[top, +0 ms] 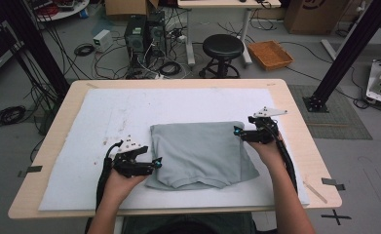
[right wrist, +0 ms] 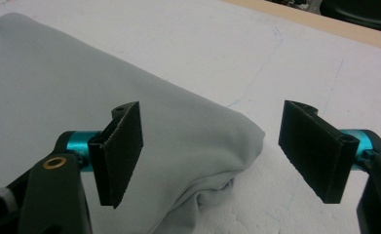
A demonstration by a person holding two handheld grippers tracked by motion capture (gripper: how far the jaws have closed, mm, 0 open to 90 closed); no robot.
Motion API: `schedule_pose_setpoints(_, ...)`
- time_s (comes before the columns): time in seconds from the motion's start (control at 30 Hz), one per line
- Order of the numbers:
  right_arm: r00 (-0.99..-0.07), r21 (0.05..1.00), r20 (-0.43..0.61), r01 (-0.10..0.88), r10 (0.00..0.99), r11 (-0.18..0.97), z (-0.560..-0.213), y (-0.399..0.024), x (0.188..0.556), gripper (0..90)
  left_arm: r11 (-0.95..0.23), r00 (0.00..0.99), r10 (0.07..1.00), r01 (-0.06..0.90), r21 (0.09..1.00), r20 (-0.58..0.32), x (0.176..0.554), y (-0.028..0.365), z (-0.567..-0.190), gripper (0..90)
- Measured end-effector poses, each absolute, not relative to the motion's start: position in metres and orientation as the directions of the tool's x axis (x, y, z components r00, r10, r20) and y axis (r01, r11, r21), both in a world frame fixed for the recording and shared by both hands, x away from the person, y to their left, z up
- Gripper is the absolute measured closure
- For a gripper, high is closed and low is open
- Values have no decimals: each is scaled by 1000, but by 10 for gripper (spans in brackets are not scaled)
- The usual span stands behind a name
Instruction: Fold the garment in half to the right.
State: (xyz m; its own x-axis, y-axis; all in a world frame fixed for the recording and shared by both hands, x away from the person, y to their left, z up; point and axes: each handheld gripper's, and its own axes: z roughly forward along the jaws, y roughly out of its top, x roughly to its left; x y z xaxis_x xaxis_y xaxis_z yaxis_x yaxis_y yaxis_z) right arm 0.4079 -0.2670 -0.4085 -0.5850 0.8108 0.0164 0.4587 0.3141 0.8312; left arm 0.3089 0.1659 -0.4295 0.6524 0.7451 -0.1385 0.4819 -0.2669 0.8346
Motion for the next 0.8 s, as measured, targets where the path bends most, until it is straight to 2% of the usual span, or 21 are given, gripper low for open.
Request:
schedule_pose_setpoints(0.2, -592, 823, 11, 463, 806, 329, -410, -264, 407, 240, -323, 671, 733, 486, 812, -110, 301, 156, -436, 270)
schedule_pose_setpoints(0.37, -598, 817, 15, 469, 801, 335, -410, -264, 406, 240, -440, 655, 756, 491, 751, 15, 296, 149, -445, 256)
schedule_pose_setpoints(0.67, -606, 807, 8, 474, 796, 352, -412, -260, 405, 240, -380, 658, 749, 522, 764, -78, 281, 155, -452, 267)
schedule_pose_setpoints(0.8, -607, 805, 7, 474, 795, 355, -413, -259, 405, 240, -417, 681, 731, 499, 759, -45, 274, 154, -452, 278)
